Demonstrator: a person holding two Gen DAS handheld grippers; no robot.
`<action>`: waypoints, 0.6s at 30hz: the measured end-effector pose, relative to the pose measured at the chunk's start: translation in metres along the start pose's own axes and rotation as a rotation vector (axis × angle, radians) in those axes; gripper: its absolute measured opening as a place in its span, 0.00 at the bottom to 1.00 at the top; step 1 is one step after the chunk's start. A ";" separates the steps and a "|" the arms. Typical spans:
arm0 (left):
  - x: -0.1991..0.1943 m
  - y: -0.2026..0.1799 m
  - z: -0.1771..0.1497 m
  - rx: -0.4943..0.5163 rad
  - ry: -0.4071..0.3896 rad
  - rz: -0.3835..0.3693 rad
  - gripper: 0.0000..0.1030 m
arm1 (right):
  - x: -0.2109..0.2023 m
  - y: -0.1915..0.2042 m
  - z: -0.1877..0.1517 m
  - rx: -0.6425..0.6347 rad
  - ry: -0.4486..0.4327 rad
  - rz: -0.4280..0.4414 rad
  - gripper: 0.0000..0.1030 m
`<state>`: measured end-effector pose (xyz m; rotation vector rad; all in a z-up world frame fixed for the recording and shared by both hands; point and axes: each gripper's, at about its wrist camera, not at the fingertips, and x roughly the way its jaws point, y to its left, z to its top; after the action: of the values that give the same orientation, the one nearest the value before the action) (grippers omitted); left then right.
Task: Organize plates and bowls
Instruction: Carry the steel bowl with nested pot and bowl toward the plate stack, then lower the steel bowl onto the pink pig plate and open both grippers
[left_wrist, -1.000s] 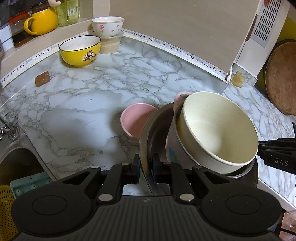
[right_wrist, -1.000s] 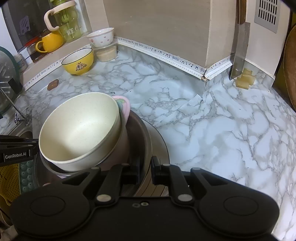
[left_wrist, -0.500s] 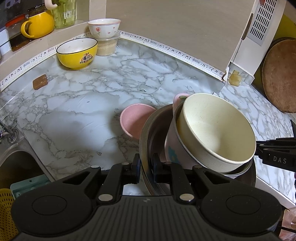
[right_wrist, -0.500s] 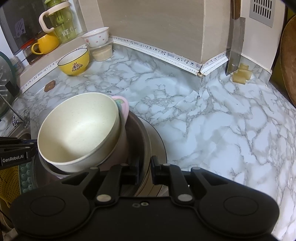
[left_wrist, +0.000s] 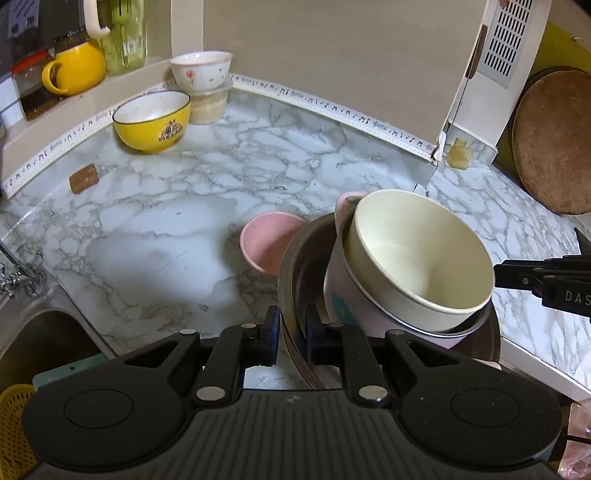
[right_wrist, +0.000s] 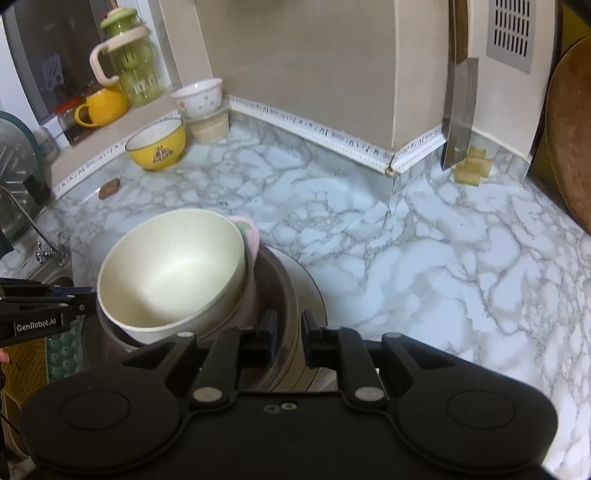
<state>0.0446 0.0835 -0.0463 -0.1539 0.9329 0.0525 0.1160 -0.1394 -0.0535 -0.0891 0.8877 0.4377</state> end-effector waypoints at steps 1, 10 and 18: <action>-0.003 0.000 0.000 0.003 -0.008 0.003 0.13 | -0.003 0.000 0.000 -0.003 -0.010 0.004 0.14; -0.026 -0.004 -0.002 0.024 -0.056 0.015 0.13 | -0.033 0.010 -0.005 -0.021 -0.103 0.053 0.83; -0.044 -0.009 -0.008 0.037 -0.092 -0.006 0.51 | -0.060 0.026 -0.010 -0.072 -0.174 0.074 0.91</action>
<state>0.0131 0.0738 -0.0147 -0.1188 0.8411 0.0365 0.0654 -0.1386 -0.0114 -0.0828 0.7062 0.5388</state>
